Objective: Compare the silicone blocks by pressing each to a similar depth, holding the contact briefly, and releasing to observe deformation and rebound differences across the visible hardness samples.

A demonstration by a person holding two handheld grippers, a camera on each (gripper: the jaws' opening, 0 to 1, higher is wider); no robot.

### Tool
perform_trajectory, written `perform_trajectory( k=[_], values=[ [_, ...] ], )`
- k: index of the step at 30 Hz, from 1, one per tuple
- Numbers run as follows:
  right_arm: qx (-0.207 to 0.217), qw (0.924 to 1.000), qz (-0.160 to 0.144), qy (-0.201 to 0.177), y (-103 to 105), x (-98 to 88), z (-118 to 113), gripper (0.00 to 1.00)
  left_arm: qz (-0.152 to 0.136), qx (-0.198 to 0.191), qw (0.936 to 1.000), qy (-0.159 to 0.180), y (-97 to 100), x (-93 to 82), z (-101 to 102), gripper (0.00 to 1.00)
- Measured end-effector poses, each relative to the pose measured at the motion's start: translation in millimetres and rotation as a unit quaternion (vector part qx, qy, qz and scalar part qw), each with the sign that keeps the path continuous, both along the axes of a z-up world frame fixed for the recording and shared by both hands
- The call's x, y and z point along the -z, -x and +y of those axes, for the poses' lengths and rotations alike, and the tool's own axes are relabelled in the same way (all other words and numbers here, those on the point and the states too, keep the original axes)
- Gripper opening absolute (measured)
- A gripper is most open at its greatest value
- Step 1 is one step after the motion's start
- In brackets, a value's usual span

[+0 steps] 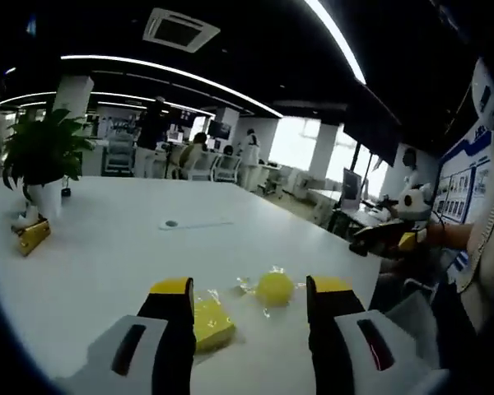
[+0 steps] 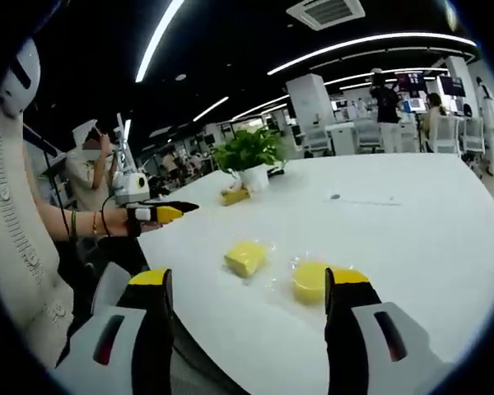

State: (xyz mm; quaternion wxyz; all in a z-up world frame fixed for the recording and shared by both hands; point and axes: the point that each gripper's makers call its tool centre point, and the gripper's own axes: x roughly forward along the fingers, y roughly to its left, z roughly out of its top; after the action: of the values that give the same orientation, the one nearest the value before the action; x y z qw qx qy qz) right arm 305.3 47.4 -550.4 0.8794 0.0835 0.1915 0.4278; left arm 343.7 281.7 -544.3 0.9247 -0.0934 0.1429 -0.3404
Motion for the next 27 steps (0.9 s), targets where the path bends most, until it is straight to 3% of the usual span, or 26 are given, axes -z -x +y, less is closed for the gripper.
perform_trajectory(
  k=[3,7,10,17,27],
  values=[
    [0.005,0.9990,-0.014,-0.042,5.8,-10.3,-3.8,0.75,-0.019,0.010,0.9997,0.008,12.9,-13.6,-11.9,0.59],
    [0.009,0.9974,-0.016,-0.070,13.6,-15.8,-7.6,0.78,-0.030,0.027,0.9991,-0.013,27.1,-19.8,-23.1,0.62],
    [0.010,0.9980,-0.008,-0.061,17.7,-11.0,-9.8,0.80,-0.030,0.033,0.9987,-0.027,33.8,-19.5,-26.1,0.61],
    [0.023,0.9978,-0.010,-0.061,27.4,-7.5,-22.8,0.78,-0.018,0.027,0.9991,-0.026,42.3,-19.9,-26.3,0.62],
    [0.027,0.9978,-0.003,-0.061,37.0,-1.4,-32.4,0.75,0.008,0.032,0.9992,-0.024,51.3,-14.8,-37.2,0.55]
  ],
)
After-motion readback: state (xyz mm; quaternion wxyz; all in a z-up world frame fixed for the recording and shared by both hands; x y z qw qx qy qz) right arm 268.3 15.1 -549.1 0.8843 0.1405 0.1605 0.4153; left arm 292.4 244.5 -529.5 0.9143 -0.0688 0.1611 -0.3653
